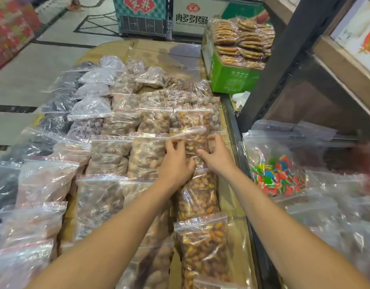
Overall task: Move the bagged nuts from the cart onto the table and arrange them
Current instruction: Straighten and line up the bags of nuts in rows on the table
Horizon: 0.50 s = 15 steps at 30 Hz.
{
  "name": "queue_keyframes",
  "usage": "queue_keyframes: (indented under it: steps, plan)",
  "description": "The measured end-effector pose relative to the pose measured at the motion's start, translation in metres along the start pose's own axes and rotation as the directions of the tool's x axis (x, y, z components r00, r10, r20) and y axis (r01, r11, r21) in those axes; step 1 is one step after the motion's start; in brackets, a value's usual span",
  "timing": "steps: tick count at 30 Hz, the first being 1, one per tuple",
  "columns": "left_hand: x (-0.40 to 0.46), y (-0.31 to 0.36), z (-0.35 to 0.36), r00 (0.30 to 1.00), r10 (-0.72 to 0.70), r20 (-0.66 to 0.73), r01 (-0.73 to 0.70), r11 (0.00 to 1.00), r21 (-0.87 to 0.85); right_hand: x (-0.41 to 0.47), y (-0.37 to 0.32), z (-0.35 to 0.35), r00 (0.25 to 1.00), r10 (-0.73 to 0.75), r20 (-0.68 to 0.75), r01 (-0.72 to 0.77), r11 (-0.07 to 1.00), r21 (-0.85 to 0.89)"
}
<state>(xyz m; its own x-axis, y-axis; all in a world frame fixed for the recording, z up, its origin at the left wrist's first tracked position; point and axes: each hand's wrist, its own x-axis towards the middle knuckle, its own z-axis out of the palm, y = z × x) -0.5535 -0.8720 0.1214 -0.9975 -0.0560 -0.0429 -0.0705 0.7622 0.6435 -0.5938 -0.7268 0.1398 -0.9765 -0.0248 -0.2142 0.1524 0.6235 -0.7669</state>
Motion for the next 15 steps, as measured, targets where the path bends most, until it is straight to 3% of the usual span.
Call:
queue_keyframes:
  steps: [4, 9, 12, 15]
  plan:
    - [-0.007, -0.009, 0.004, 0.99, 0.135, 0.029, -0.137, 0.988, 0.065, -0.02, 0.025, 0.008, 0.999, 0.046, -0.02, -0.043, 0.993, 0.114]
    - [-0.003, -0.005, -0.003, 0.973, 0.073, 0.218, -0.091, 0.993, 0.074, -0.011, 0.011, 0.007, 0.988, 0.13, 0.085, -0.146, 0.964, 0.22]
    - [-0.003, -0.006, -0.01, 0.937, 0.038, 0.347, -0.059, 0.997, 0.05, -0.007, 0.005, 0.009, 0.995, 0.094, 0.021, -0.096, 0.959, 0.267]
    - [-0.004, -0.013, -0.009, 0.932, 0.037, 0.36, -0.029, 0.999, -0.028, -0.006, 0.015, 0.016, 0.994, 0.106, -0.033, -0.09, 0.945, 0.313]
